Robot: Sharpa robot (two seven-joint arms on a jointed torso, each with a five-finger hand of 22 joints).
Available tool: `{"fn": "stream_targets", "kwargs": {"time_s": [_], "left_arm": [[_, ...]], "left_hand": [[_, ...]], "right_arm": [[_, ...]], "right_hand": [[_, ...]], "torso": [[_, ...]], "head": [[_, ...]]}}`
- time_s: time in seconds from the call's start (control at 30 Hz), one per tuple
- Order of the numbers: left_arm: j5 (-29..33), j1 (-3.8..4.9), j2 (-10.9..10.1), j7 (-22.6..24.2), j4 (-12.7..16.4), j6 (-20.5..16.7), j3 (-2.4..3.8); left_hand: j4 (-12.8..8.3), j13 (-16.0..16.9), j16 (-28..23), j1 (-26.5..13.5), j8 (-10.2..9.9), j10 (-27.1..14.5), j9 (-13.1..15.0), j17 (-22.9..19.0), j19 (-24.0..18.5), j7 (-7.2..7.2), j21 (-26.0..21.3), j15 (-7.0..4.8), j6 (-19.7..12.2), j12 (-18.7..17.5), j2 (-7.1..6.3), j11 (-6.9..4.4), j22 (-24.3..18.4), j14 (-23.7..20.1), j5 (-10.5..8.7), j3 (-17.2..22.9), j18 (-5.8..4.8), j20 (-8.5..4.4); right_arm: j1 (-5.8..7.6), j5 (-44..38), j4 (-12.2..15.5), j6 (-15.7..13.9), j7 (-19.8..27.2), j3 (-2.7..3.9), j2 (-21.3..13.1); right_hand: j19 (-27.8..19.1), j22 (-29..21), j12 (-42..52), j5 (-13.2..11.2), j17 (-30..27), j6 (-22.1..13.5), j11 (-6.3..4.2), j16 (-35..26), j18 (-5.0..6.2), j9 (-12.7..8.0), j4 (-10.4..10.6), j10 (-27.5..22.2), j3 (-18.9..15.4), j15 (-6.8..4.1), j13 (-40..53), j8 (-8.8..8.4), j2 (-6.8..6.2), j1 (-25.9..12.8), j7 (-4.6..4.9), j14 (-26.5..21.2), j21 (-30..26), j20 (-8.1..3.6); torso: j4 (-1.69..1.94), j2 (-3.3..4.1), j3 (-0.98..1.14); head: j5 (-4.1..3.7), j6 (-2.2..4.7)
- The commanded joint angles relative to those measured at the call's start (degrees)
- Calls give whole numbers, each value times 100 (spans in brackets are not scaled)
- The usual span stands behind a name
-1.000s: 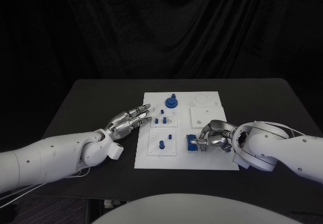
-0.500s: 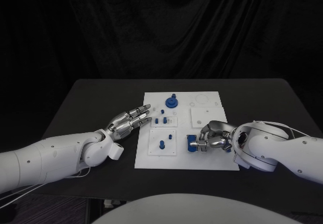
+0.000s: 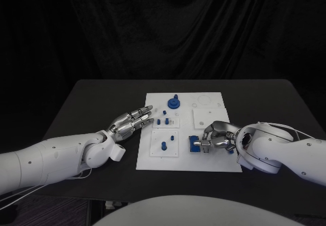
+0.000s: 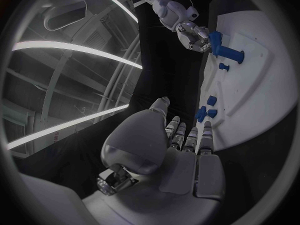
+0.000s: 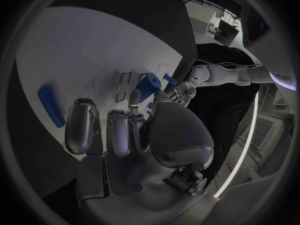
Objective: Assemble the parts on the task board
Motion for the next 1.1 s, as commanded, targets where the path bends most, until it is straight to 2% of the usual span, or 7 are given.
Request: {"fn": "stream_targets", "kwargs": {"time_s": [0.03,0.47,0.57,0.8,0.9,1.0,1.1], "left_arm": [[35,-10,15,79,6,74,7],[35,-22,28,64,-4,94,7],[35,-24,26,66,-4,93,7],[35,-27,19,73,-1,89,7],[35,-29,5,88,6,86,7],[35,-29,-16,101,14,71,7],[35,-30,-34,114,28,51,7]], "left_hand": [[-1,-1,-1,-62,10,-4,5,-4,18,38,19,6,3,27,17,39,-9,-16,-19,48,92,41],[2,-1,1,-73,10,-4,5,-1,18,38,19,9,1,31,20,42,-12,-9,-22,61,93,44],[2,-1,1,-73,10,-4,5,-1,18,38,19,9,1,31,20,42,-12,-9,-22,61,93,44],[2,-1,3,-74,10,-4,5,0,17,37,19,9,1,32,21,42,-14,-5,-20,63,93,44],[2,-1,4,-75,11,-4,5,1,17,37,19,9,2,33,22,43,-15,-3,-15,68,93,45],[1,-1,4,-76,11,-4,5,1,17,37,19,9,3,33,23,43,-15,-3,-12,71,93,45],[-3,1,6,-79,13,-1,7,3,19,35,21,6,16,45,22,42,-12,3,14,86,95,44]], "right_arm": [[-16,-49,-21,-222,135,-1,-12],[-16,-49,-88,-448,282,-1,-2],[-16,-49,-64,-448,314,-1,-14],[-16,-48,36,-414,346,-1,-85],[-13,-48,111,-466,332,-1,-180],[36,-55,221,-533,258,0,-329],[228,-221,396,-458,-11,0,-578]], "right_hand": [[19,1014,15,56,633,-49,-46,-30,57,3,7,607,8,-25,1507,30,91,31,-6,419,-35,-37],[31,1023,15,101,660,-52,-53,-16,51,3,-10,607,41,-29,1507,44,180,149,-15,426,-7,-40],[39,1029,15,69,669,-43,-54,-11,47,7,-9,607,22,-32,1507,56,159,162,-15,429,13,-41],[46,1032,15,-169,671,-24,-57,-11,45,17,-5,607,-106,-36,1507,102,49,215,-18,431,24,-47],[51,1036,15,-182,684,-36,-57,-4,42,10,-7,607,-116,-36,1507,93,43,226,-16,435,38,-47],[61,1039,15,-44,705,-92,-35,7,38,-137,14,607,-159,-22,1507,-81,88,260,15,443,50,-42],[77,1049,15,427,760,-71,9,38,31,-426,16,607,-216,14,1507,-387,135,291,68,457,84,-14]], "torso": [[-2,0,4],[10,-5,1],[10,-5,1],[5,-4,-3],[2,-6,0],[-20,-13,-3],[-8,-13,-11]], "head": [[-9,1],[-16,1],[-15,1],[-14,1],[-1,1],[10,1],[-37,1]]}}
